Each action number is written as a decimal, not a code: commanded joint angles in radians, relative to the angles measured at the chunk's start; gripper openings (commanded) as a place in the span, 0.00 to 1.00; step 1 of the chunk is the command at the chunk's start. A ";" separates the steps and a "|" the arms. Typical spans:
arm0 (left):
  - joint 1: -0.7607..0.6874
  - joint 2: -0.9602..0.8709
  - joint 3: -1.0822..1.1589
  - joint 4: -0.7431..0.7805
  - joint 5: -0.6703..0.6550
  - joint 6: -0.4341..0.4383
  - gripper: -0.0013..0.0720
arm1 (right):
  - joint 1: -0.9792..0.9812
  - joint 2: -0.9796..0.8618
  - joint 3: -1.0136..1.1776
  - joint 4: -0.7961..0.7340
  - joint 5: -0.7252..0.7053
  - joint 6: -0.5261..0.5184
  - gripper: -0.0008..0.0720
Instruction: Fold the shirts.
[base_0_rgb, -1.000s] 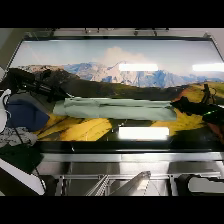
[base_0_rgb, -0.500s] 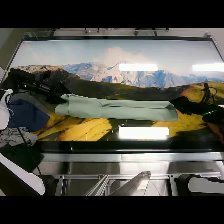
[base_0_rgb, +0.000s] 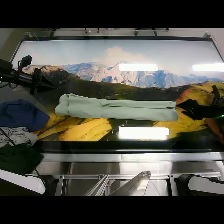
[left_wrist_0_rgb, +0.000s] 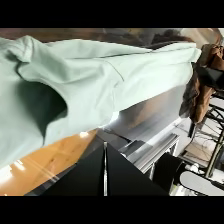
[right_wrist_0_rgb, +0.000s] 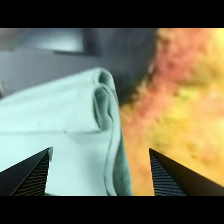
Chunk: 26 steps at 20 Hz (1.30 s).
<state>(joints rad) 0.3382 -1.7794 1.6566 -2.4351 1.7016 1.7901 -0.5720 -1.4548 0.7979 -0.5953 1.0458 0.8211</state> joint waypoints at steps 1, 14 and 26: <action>-0.030 0.049 0.000 0.000 0.014 0.002 0.06 | 0.011 -0.071 0.003 -0.048 0.074 0.076 0.97; -0.345 0.015 0.000 0.010 -0.116 -0.005 0.03 | 0.168 -0.127 0.127 0.122 0.162 0.065 0.03; -0.941 -0.372 0.223 0.010 -0.553 -0.156 0.03 | -0.051 -0.092 0.402 -0.102 0.534 0.056 0.03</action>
<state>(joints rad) -0.5014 -2.0605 1.7851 -2.4275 1.2671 1.6985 -0.6003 -1.5494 1.1648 -0.6994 1.4975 0.9054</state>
